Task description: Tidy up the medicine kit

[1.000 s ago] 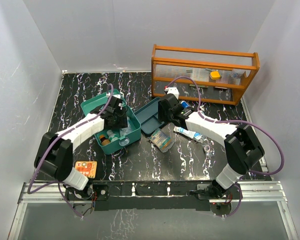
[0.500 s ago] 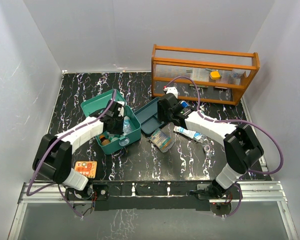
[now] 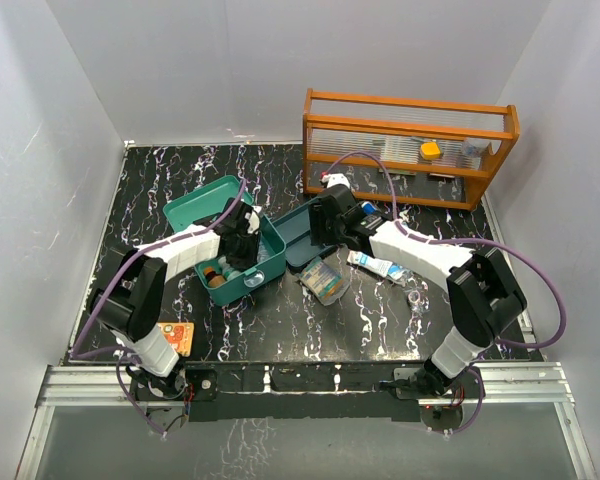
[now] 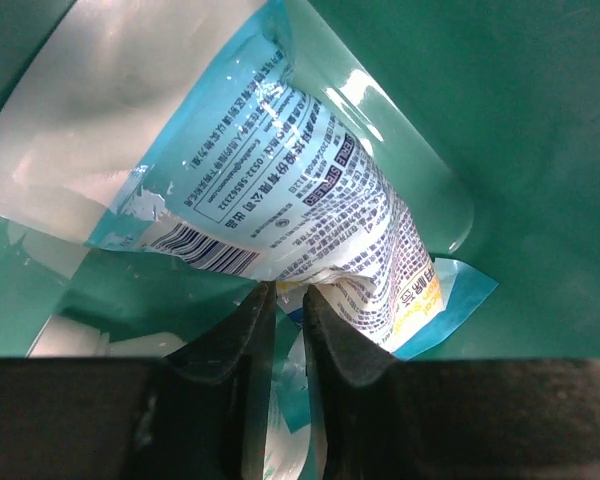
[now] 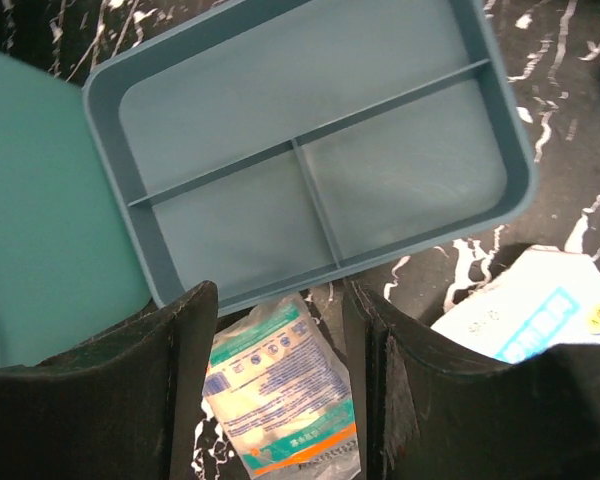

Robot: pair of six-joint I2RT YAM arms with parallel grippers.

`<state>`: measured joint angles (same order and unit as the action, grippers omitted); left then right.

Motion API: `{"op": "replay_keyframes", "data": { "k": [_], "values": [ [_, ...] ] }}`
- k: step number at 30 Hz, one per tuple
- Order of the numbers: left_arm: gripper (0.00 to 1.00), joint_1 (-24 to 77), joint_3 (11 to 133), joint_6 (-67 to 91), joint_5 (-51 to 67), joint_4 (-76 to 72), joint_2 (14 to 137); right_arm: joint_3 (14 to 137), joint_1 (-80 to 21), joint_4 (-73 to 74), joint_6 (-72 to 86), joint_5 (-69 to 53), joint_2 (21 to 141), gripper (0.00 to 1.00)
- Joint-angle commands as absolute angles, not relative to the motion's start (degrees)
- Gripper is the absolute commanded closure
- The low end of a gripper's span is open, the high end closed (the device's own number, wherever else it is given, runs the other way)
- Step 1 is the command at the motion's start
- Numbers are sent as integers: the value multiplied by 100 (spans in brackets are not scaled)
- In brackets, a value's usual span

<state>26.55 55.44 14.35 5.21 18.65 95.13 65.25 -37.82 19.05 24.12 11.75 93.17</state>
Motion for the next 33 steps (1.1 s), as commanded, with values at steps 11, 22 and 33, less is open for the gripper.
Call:
{"op": "replay_keyframes", "data": {
  "k": [11, 22, 33],
  "values": [
    [74, 2672, 5403, 1733, 116, 1705, 8741, 7294, -3909, 1345, 1642, -1120, 9744, 38],
    [80, 2595, 5400, 1964, 310, 1313, 8868, 7340, -3948, 1327, 1606, -1204, 9832, 38],
    [82, 2593, 5354, 2020, 567, 872, 9380, 7404, -3990, 1339, 1599, -1292, 9940, 39]
  ]
}}
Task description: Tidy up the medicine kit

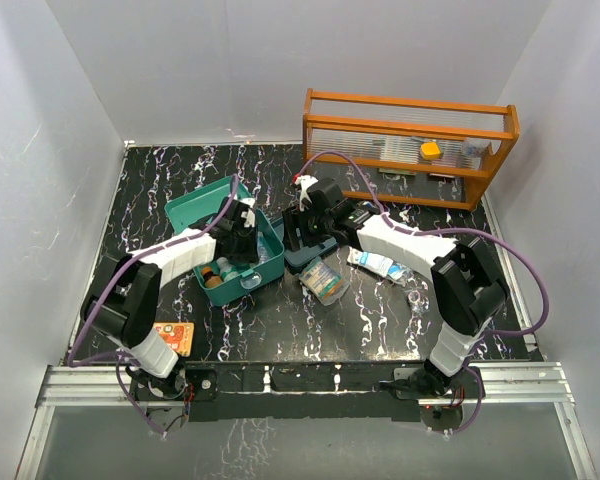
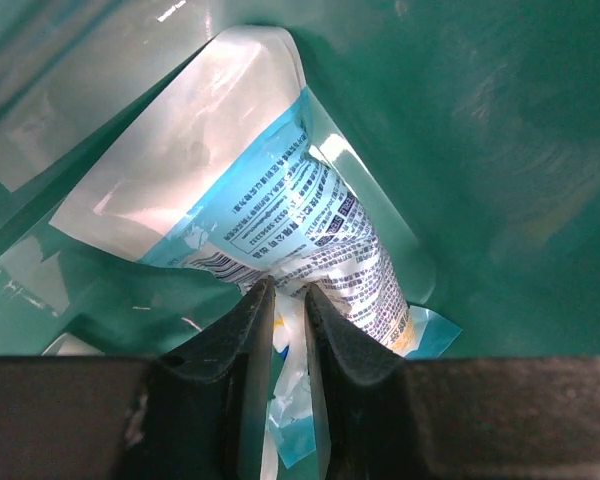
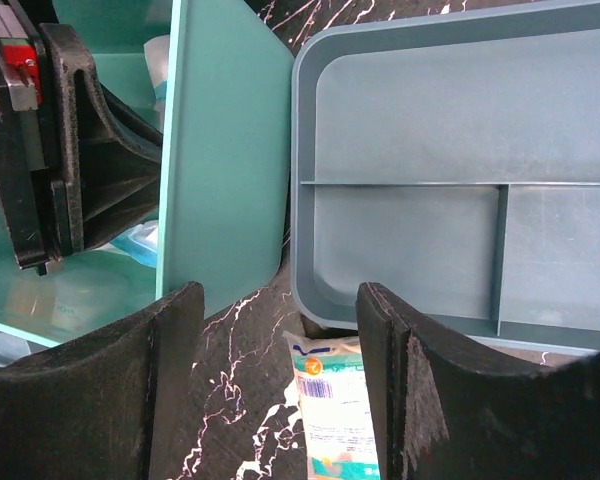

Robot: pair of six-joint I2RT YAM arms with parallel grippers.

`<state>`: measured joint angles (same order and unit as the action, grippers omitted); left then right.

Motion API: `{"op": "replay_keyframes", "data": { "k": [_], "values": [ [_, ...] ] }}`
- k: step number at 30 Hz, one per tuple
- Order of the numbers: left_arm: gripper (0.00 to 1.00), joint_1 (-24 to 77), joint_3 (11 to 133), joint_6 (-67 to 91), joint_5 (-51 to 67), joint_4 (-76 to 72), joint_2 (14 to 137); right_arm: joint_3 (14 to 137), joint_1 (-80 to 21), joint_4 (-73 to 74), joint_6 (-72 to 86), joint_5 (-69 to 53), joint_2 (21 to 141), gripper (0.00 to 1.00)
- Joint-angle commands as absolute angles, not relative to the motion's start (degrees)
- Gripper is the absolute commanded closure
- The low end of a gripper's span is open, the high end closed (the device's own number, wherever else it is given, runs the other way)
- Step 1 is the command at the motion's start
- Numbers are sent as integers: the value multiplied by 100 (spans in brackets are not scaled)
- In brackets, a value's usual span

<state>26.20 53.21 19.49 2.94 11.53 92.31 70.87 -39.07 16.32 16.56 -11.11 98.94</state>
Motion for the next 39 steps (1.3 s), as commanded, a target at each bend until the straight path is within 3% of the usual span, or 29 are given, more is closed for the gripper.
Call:
{"op": "replay_keyframes", "data": {
  "k": [1, 6, 12, 19, 32, 39],
  "values": [
    [82, 2597, 5369, 2036, 567, 843, 9427, 7421, -3993, 1351, 1593, -1285, 9940, 39],
    [81, 2593, 5510, 2024, 352, 1020, 9442, 7519, -3999, 1427, 1687, -1037, 9940, 39],
    [69, 2575, 5601, 2026, -148, 1740, 8783, 7432, -3888, 1486, 2127, 386, 9561, 40],
    [53, 2575, 5825, 2019, -21, 2202, 7961, 7028, -3632, 1770, 2464, 1097, 8920, 41],
    [32, 2558, 7074, 2179, 122, 2347, 6875, 5707, -3620, 2431, 3286, 514, 8011, 37],
    [27, 2558, 6445, 2509, 343, 1623, 5916, 5591, -3529, 2467, 2478, -46, 8499, 33]
  ]
}}
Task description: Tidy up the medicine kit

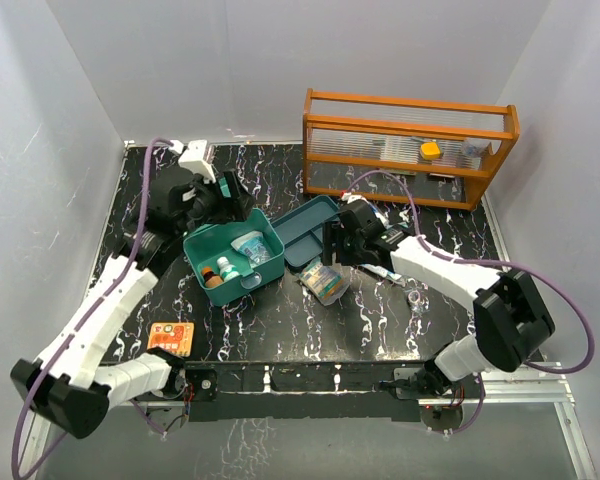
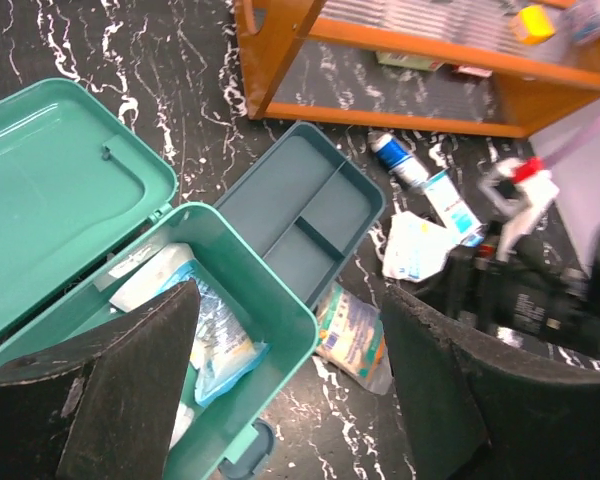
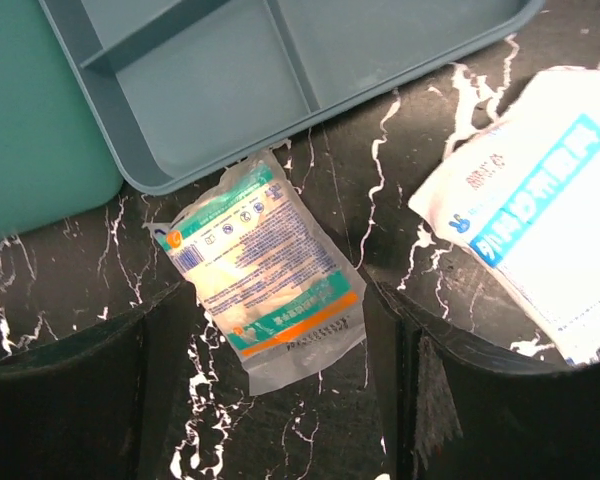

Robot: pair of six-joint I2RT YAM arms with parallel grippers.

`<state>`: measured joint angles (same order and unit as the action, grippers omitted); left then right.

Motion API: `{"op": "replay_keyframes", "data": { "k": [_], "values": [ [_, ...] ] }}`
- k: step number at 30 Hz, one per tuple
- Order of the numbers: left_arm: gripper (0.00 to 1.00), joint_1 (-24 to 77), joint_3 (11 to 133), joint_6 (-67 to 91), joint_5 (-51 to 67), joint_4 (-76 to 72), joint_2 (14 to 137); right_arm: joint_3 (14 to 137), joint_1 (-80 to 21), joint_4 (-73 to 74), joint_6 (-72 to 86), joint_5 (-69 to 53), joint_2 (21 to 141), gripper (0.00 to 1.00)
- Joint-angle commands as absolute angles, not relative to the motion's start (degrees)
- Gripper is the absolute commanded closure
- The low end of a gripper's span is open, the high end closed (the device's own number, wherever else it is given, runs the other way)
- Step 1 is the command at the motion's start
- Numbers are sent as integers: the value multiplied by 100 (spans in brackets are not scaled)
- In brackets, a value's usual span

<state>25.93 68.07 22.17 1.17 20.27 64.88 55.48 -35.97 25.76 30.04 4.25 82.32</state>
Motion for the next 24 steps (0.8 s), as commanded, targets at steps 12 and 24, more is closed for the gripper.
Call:
{"op": "replay_keyframes", "data": {
  "k": [12, 24],
  "values": [
    [22, 2558, 5482, 3613, 527, 1221, 4757, 5711, -3287, 1995, 1820, -919, 9070, 40],
    [20, 2557, 5396, 3859, 1634, 1073, 4794, 5799, -3216, 2125, 1307, -1286, 9593, 42]
  ]
}}
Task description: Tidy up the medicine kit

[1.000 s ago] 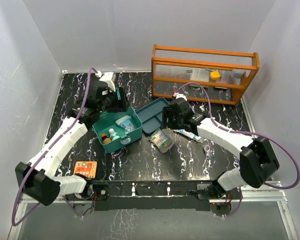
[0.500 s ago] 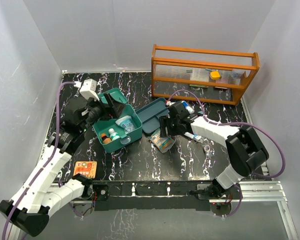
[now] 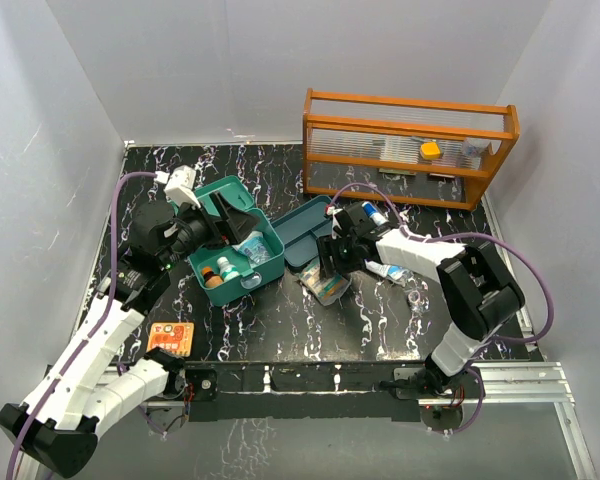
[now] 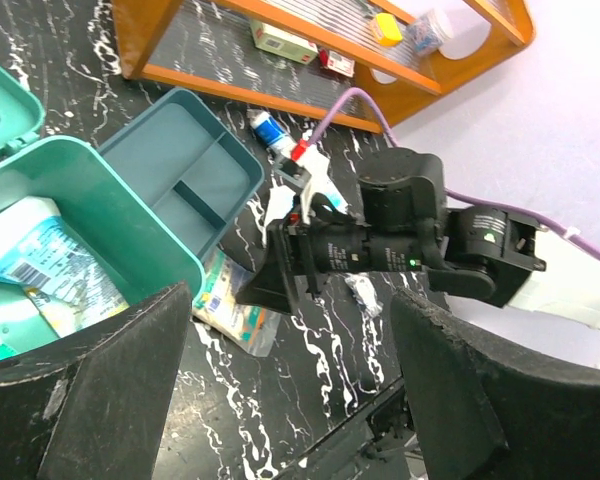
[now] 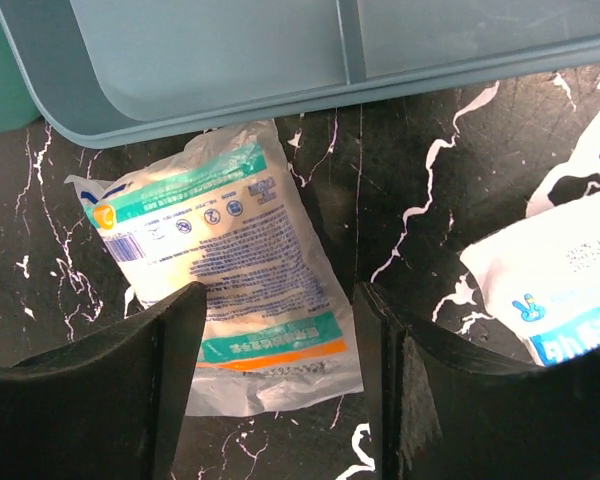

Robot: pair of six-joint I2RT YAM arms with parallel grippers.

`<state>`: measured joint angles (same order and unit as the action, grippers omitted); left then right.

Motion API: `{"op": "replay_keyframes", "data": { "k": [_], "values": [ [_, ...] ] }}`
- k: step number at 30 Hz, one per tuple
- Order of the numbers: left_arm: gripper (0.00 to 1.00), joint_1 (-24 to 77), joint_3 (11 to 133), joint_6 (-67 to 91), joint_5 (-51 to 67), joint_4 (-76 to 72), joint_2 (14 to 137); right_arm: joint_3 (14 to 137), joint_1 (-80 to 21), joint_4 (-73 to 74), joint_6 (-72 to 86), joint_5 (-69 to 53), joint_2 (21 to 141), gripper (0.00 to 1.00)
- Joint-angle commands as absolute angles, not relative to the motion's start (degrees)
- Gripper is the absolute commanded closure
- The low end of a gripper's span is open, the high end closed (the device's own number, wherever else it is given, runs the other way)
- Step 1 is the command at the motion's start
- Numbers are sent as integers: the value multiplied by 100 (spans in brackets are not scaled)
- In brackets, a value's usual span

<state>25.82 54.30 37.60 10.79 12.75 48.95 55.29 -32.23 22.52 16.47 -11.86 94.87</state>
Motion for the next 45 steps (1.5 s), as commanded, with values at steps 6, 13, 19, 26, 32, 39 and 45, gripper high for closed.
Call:
{"op": "replay_keyframes", "data": {
  "k": [6, 13, 19, 26, 32, 39, 45],
  "values": [
    [20, 2558, 5030, 3894, 2308, 867, 4623, 5738, -3212, 2111, 1312, -1604, 9790, 49],
    [20, 2558, 4793, 4001, 2182, 1012, 4311, 5544, -3208, 1849, 1818, -1317, 9740, 76],
    [20, 2558, 4735, 4245, 2196, 1222, 4391, 5177, -3217, 1546, 2250, -1316, 9172, 86],
    [20, 2557, 4470, 4772, 2472, 1052, 4463, 4757, -3215, 1331, 2861, -1485, 8272, 95],
    [23, 2566, 4081, 5345, 2932, 295, 4666, 4714, -3213, 1178, 3462, -1435, 7145, 94],
    [19, 2650, 3805, 6018, 2935, -727, 5182, 4770, -3215, 468, 4294, -1685, 6455, 93],
    [19, 3004, 3971, 6272, 2570, -1540, 5801, 4867, -3217, -286, 4767, -2289, 6392, 91]
  ]
}}
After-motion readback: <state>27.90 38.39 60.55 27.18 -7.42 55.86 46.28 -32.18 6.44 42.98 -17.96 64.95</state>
